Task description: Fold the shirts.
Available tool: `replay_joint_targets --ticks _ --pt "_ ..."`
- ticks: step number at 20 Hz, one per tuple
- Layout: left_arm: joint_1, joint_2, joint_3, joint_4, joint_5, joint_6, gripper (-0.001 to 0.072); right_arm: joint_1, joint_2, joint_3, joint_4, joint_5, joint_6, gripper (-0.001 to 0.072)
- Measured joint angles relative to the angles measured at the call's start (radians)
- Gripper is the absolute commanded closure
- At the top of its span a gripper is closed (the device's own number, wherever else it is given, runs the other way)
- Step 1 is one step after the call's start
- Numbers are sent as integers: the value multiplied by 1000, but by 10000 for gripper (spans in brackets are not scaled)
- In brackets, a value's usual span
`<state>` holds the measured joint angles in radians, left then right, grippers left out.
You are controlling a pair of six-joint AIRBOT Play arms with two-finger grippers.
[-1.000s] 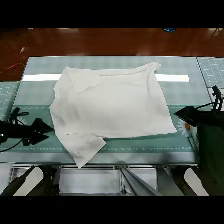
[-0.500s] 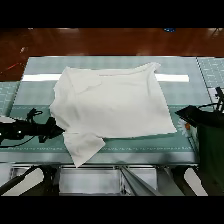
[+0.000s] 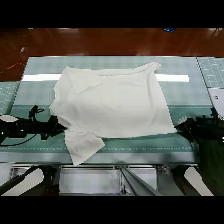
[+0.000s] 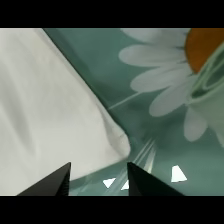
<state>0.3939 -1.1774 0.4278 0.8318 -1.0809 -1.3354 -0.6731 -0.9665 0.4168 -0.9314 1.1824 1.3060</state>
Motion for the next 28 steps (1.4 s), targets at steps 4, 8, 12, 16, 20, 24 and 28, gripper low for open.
replay_joint_targets --ticks 4,8,12,16,20,24,28 --pt "-1 0 0 0 7 3 687 59 -104 -2 58 -52 -14 319" --pt "-2 0 4 1 11 4 687 180 -223 55 115 -122 -38 690" --pt "-1 19 98 40 7 4 687 271 -269 219 154 -99 -77 690" --pt "-2 94 342 -51 -79 4 687 298 -222 511 159 -18 -83 690" --pt "-2 160 694 -179 -118 3 687 305 -159 868 150 28 -48 690" --pt "-2 206 1065 -228 -124 -14 687 307 -84 1162 137 55 -20 690" --pt "19 290 1320 -237 -131 -20 687 307 51 1308 68 71 -3 690"
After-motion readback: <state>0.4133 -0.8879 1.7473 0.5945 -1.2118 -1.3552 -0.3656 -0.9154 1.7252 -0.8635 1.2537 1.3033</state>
